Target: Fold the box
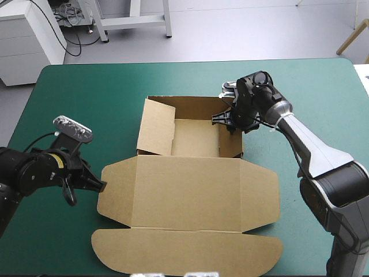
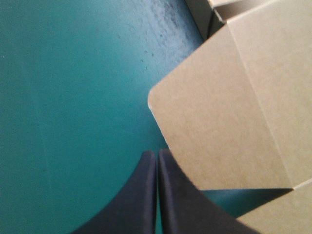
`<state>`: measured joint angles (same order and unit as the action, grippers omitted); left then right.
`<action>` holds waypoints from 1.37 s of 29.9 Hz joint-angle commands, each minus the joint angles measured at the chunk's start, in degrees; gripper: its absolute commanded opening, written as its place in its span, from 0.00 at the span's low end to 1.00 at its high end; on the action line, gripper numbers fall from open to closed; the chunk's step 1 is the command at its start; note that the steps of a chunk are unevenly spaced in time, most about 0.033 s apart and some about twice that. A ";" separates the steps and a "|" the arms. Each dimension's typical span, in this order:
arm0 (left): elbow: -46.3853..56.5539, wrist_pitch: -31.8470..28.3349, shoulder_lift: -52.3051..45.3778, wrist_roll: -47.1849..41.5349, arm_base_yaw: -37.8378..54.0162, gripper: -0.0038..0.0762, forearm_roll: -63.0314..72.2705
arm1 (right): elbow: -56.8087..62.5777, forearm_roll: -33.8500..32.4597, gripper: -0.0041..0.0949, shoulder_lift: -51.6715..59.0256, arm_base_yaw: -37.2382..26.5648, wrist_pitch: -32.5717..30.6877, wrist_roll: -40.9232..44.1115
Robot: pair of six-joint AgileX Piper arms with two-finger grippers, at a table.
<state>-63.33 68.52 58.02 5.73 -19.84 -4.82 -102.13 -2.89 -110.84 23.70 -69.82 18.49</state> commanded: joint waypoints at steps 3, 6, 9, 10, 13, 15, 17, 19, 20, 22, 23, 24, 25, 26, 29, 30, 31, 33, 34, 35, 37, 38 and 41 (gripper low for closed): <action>7.32 -4.45 -6.08 0.15 -0.22 0.04 0.49 | -1.29 -0.50 0.38 1.09 0.05 0.86 0.03; 12.82 -6.61 -9.20 0.15 -0.22 0.04 0.49 | -1.29 -0.50 0.33 0.35 0.05 0.97 0.03; 17.41 -8.02 -12.48 0.15 -0.22 0.04 0.49 | -1.29 -0.50 0.29 0.22 0.05 1.53 -0.21; 18.92 -8.51 -13.53 0.15 -0.22 0.04 0.63 | -1.29 -0.50 0.26 0.22 0.05 1.66 -0.45; 22.88 -9.59 -16.43 0.15 -0.22 0.04 0.96 | -1.29 -0.50 0.16 0.22 0.05 1.66 -0.62; 25.01 -9.83 -17.89 -0.09 -0.22 0.04 1.24 | -1.29 -0.50 0.06 0.22 0.05 1.66 -1.00; 27.15 -9.92 -19.72 -1.87 -0.22 0.04 1.39 | -1.29 -0.50 0.02 0.22 0.05 1.66 -1.11; 28.97 -10.06 -21.67 -2.48 -0.22 0.04 1.54 | -1.29 -0.50 0.02 0.22 0.05 1.55 -1.44; 29.90 -10.19 -22.59 -2.48 -0.22 0.04 1.54 | -1.29 -0.50 0.02 0.22 -0.11 1.55 -1.44; 31.24 -10.19 -24.17 -2.48 -0.22 0.04 1.54 | -1.65 -0.40 0.02 0.34 -0.83 0.83 -1.44; 31.82 -10.08 -25.10 -2.48 -0.22 0.04 1.54 | -1.89 -0.05 0.02 0.50 -1.27 0.83 -1.44; 32.42 -10.08 -25.74 -2.48 -0.22 0.04 1.54 | -2.13 0.41 0.02 0.84 -2.09 0.83 -1.44; 32.98 -9.96 -26.41 -2.48 -0.22 0.04 1.54 | -2.40 0.51 0.02 1.12 -2.70 0.83 -1.55; 33.56 -9.85 -27.06 -2.48 -0.22 0.04 1.54 | -2.80 0.36 0.02 1.43 -3.62 0.83 -1.94; 35.00 -9.04 -28.75 -2.63 -0.22 0.04 1.54 | -3.83 0.03 0.02 3.12 -7.17 0.83 -3.78; 35.27 -9.04 -29.20 -2.63 -0.22 0.04 1.54 | -4.15 -0.34 0.02 3.69 -8.67 0.83 -4.60; 35.39 -9.04 -29.53 -2.63 -0.22 0.04 1.54 | -4.41 -0.61 0.02 4.17 -10.04 0.83 -4.98; 35.45 -8.91 -30.09 -2.63 -0.22 0.04 1.54 | -4.44 -1.75 0.02 5.13 -13.47 0.83 -6.04; 35.45 -8.91 -30.24 -2.63 -0.22 0.04 1.54 | -4.44 -2.15 0.02 5.76 -16.18 0.83 -7.15; 35.45 -8.91 -30.32 -2.63 -0.22 0.04 1.54 | -4.44 -2.28 0.02 6.07 -18.04 0.83 -8.07; 35.45 -8.91 -30.32 -2.63 -0.22 0.04 1.32 | -4.44 -2.17 0.02 6.68 -23.24 0.83 -9.84; 35.45 -8.91 -30.32 -2.63 -0.22 0.04 1.32 | -4.44 -2.17 0.02 6.85 -25.93 0.83 -10.75; 35.45 -8.91 -30.32 -2.63 -0.22 0.04 1.32 | -4.44 -2.88 0.02 6.85 -33.56 0.83 -13.67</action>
<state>-26.49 61.61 27.36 3.75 -19.84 -3.57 -104.62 -4.48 -107.70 -3.74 -69.82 7.72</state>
